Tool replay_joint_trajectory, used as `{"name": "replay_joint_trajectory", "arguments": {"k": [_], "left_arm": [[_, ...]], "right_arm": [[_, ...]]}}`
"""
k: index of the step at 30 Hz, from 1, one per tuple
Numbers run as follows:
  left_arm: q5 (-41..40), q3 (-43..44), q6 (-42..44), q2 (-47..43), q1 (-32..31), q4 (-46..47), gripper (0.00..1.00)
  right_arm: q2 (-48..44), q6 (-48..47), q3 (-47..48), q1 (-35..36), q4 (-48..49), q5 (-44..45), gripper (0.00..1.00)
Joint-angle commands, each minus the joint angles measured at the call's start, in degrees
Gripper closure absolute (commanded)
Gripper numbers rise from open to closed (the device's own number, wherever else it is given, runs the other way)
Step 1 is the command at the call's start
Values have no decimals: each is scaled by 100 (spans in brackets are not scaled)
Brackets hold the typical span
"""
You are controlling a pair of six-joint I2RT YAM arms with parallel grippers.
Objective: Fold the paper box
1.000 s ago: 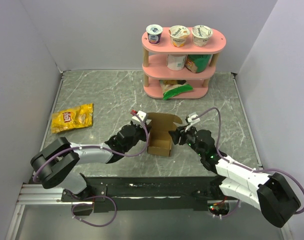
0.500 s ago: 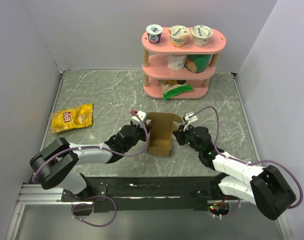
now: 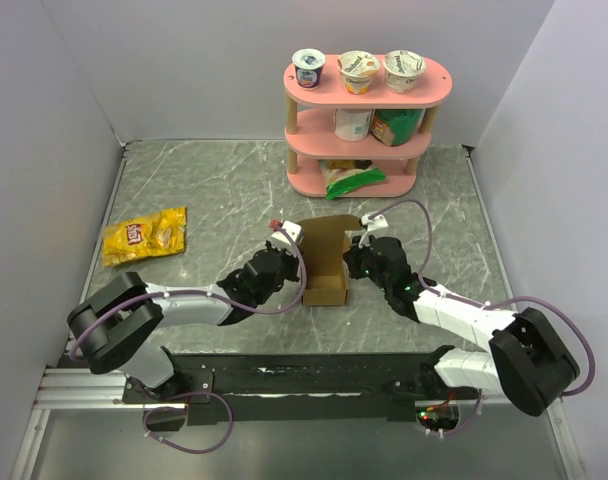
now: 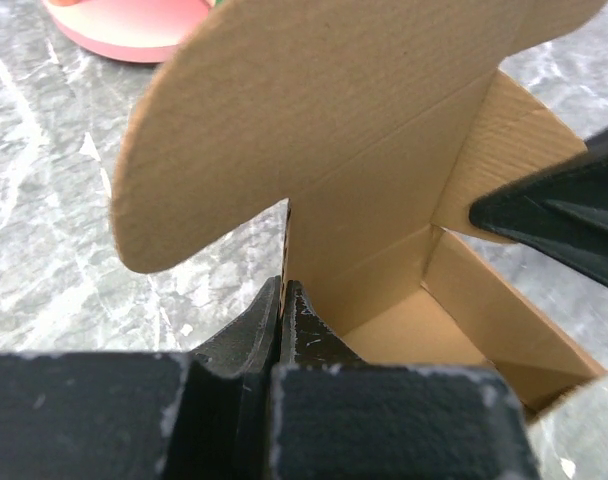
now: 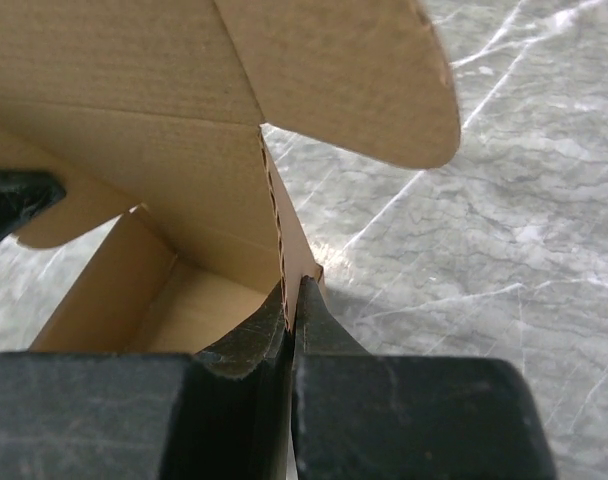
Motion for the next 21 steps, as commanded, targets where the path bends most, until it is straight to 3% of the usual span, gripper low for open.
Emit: {"name": "replay_joint_trajectory", "arguments": {"k": [1,11,21], "left_arm": [[-268,261,-158,202,-161,-176,99],[-769,357,-995,343,-214,-326,99],[-945,261,-1223,387,-328,-291,99]], "right_arm": [[210,303,406,495,-145,604,100],[245,689,151,1304,-391,1747,100],[474,1269,766,1884,-1129,2547,100]]}}
